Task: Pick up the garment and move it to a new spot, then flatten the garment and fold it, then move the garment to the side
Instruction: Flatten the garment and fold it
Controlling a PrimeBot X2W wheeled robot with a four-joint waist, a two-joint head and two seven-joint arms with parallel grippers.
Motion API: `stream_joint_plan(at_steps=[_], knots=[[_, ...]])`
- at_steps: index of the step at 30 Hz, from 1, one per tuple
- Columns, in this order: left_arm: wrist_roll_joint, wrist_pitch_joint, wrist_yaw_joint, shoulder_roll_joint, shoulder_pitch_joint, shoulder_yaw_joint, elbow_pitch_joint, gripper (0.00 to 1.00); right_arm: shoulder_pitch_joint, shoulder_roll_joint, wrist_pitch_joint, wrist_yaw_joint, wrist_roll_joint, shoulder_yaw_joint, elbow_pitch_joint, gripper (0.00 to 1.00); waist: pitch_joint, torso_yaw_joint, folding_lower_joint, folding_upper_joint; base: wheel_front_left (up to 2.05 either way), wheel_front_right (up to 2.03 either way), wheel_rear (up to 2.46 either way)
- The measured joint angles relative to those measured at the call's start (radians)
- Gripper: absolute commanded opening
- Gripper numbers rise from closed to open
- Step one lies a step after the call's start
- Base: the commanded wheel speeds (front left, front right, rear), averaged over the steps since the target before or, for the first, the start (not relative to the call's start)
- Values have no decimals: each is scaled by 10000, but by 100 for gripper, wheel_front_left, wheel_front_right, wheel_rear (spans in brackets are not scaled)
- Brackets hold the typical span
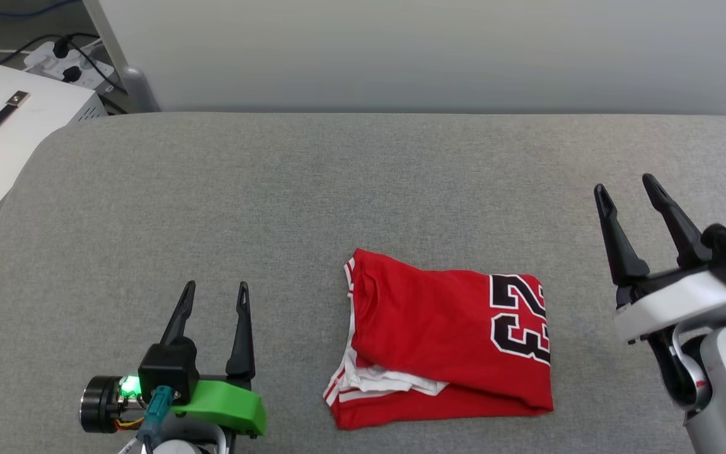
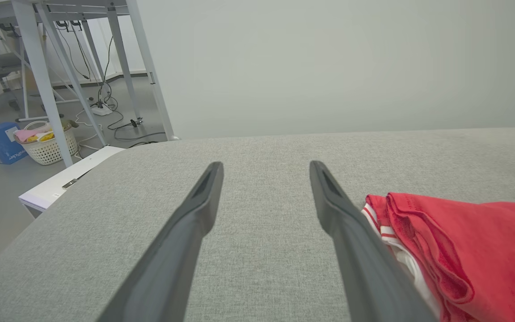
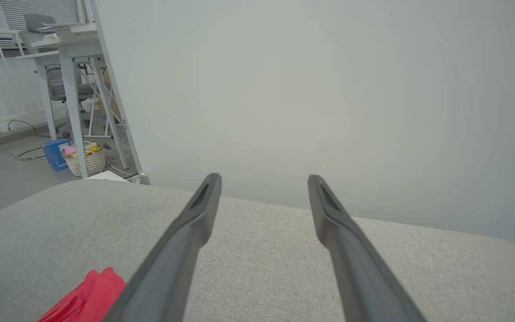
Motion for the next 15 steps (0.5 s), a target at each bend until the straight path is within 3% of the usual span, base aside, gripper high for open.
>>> stream_joint_plan(at_steps=[8,15], knots=[[-2,0,-2,-21,343,33,-52,100,1938,1091,-29,0,-616,-917,-1047,100,-327,-79,0,0,0,0,0],[-33,0,-2,-73,629,65,-140,100,3162,1490,-31,0,-884,-1292,-1482,100,-570,-79,0,0,0,0,0]])
